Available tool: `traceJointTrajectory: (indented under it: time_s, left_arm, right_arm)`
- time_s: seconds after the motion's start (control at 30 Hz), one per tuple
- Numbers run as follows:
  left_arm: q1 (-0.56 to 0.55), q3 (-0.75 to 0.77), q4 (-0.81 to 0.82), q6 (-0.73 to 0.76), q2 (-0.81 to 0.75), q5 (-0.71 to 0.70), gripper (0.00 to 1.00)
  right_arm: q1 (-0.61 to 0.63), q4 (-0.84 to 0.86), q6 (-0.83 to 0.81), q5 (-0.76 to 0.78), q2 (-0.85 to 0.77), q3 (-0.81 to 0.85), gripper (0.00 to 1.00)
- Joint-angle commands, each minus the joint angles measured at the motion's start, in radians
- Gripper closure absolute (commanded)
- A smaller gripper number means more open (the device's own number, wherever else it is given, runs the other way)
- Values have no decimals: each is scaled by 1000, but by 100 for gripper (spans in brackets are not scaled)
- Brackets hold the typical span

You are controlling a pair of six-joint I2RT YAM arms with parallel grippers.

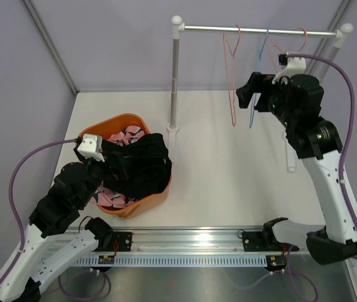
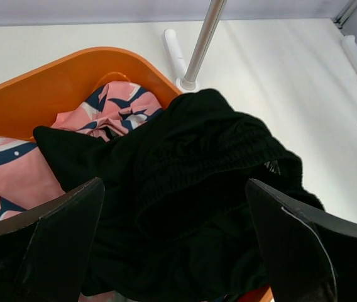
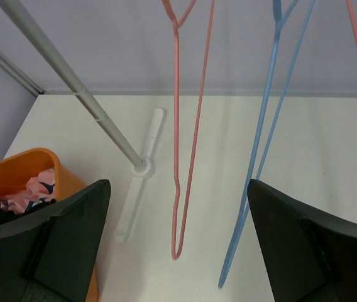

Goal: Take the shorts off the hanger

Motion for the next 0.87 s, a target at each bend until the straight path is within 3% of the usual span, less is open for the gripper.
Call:
traceJointTrajectory:
  time_s: [0.0, 0.47, 0.83]
  left_arm:
    - [3, -12, -23, 27, -18, -30, 1]
    - [3, -71, -16, 39, -76, -48, 1]
    - [3, -78, -19, 38, -73, -62, 1]
  right_arm:
    - [-7, 90, 56, -16, -147, -119, 1]
    - [-7, 174, 157, -56, -465, -552, 1]
    - [-7, 195, 143, -83, -514, -644, 1]
